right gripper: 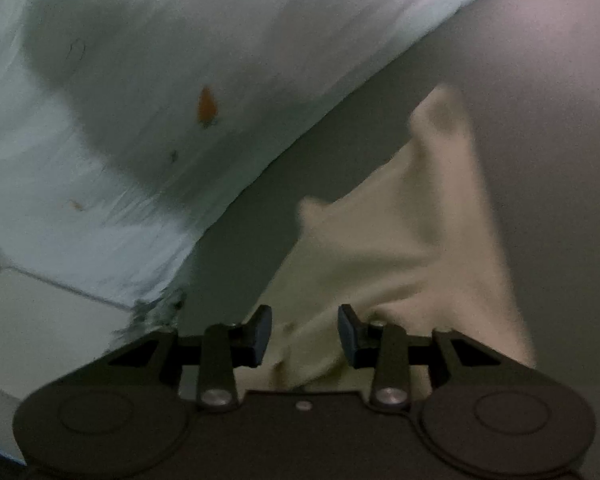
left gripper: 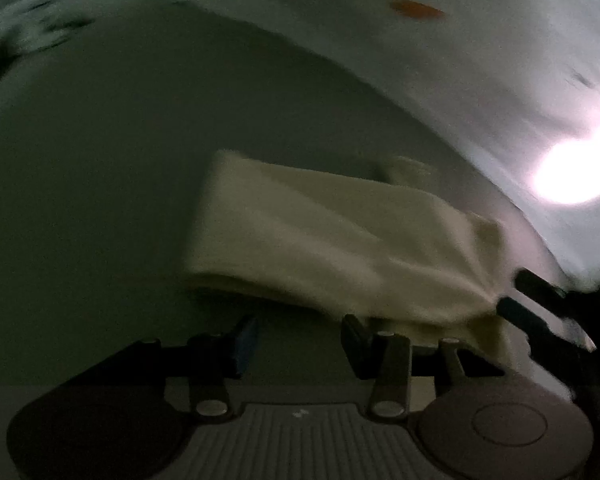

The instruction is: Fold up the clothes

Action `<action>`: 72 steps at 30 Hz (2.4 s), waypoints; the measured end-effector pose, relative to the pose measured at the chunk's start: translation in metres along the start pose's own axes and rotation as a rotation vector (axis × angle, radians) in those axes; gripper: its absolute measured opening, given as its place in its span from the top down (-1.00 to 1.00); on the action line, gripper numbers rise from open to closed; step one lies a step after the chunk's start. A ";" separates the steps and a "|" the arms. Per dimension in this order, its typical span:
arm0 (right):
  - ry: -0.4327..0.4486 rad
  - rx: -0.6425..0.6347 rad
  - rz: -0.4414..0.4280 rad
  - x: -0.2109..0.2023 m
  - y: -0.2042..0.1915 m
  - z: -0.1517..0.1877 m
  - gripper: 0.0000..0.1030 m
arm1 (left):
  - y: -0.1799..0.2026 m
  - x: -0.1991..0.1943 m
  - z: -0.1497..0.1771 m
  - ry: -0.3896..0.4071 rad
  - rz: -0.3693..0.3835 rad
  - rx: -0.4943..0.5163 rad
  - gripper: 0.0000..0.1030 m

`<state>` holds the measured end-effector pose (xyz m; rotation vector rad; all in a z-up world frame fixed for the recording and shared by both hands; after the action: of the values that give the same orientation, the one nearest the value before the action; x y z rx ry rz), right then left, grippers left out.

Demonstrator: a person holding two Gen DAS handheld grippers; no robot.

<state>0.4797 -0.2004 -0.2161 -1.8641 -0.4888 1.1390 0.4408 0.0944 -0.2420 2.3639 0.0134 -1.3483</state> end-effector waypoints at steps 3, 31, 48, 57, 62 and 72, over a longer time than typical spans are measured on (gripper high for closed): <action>-0.071 0.059 -0.052 0.031 -0.004 0.007 0.35 | -0.024 -0.005 -0.005 0.018 0.004 -0.109 0.07; 0.074 -0.187 0.068 -0.005 -0.026 0.039 0.93 | -0.016 -0.029 -0.006 0.068 0.033 -0.144 -0.11; 0.141 0.204 0.133 -0.125 0.073 0.117 0.93 | 0.058 -0.053 0.091 -0.071 0.110 0.056 -0.11; 0.123 0.287 0.160 -0.150 0.097 0.159 0.93 | 0.068 -0.056 0.119 -0.125 0.107 0.120 -0.11; 0.128 0.330 0.179 -0.163 0.103 0.181 0.93 | 0.068 -0.056 0.136 -0.157 0.093 0.162 -0.11; 0.123 0.402 0.219 -0.193 0.115 0.223 0.93 | 0.068 -0.055 0.156 -0.198 0.075 0.258 -0.12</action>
<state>0.1786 -0.2914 -0.2576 -1.6455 0.0195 1.1568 0.2979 -0.0136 -0.2420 2.3936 -0.3211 -1.6245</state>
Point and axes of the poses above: each gripper's, at about its wrist camera, not at the fingertips, and x roughly the way its jaws point, y to its right, z to its underside, the point moved 6 cm from there along x, roughly the way its jaws point, and after that the axes turned 9 degrees about x, right-handed, at the moved point
